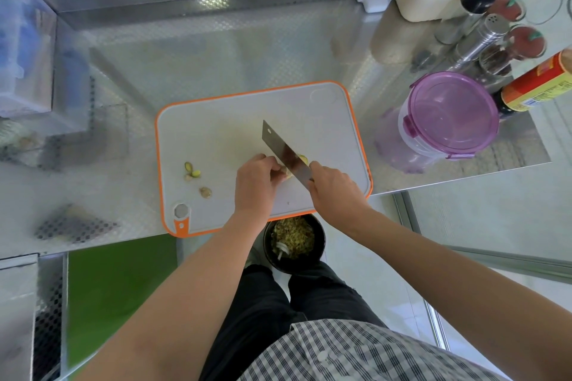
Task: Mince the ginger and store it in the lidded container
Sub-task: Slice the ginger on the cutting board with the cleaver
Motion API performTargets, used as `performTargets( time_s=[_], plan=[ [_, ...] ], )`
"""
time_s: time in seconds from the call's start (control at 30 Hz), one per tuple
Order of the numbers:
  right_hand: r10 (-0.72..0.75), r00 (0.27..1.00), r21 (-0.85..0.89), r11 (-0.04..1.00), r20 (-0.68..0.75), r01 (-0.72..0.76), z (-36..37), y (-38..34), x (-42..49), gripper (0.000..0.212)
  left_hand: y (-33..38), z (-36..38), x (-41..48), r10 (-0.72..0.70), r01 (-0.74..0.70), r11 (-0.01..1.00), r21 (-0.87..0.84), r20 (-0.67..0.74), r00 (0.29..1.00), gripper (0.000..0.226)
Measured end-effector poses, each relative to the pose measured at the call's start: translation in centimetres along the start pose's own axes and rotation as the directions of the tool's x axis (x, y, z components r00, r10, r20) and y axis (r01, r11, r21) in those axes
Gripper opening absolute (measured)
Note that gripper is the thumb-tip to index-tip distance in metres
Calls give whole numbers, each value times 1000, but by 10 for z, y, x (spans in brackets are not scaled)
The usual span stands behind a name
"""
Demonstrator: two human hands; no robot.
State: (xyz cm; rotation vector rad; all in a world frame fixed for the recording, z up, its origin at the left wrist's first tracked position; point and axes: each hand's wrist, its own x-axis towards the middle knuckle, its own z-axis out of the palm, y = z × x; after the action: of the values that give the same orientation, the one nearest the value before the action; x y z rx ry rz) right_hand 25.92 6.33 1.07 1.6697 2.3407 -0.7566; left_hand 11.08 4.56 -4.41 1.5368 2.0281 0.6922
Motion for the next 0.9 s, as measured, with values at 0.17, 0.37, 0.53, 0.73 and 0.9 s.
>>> performTargets(
  time_s=[0.17,0.37,0.53,0.73,0.9],
  plan=[
    [1,1000,-86,996,-20,-3,3,-7,1,18,1,0,1,-19,19,1000,7,4,1000,12],
    [25,1000,-75,997,-18,-26,11,-20,15,22,3,-2,1,-22,22,1000,-9,12,1000,7],
    [24,999,-34,999,-36,-25,20,-23,29,11,5,-3,0,-9,8,1000,7,8,1000,4],
    [19,998,138,990,-56,-11,13,-3,31,13,6,-4,0,-21,20,1000,3,22,1000,7],
    [-18,999,128,991,-50,24,-2,4,16,13,5,-4,-1,-44,45,998,-47,12,999,9]
  ],
)
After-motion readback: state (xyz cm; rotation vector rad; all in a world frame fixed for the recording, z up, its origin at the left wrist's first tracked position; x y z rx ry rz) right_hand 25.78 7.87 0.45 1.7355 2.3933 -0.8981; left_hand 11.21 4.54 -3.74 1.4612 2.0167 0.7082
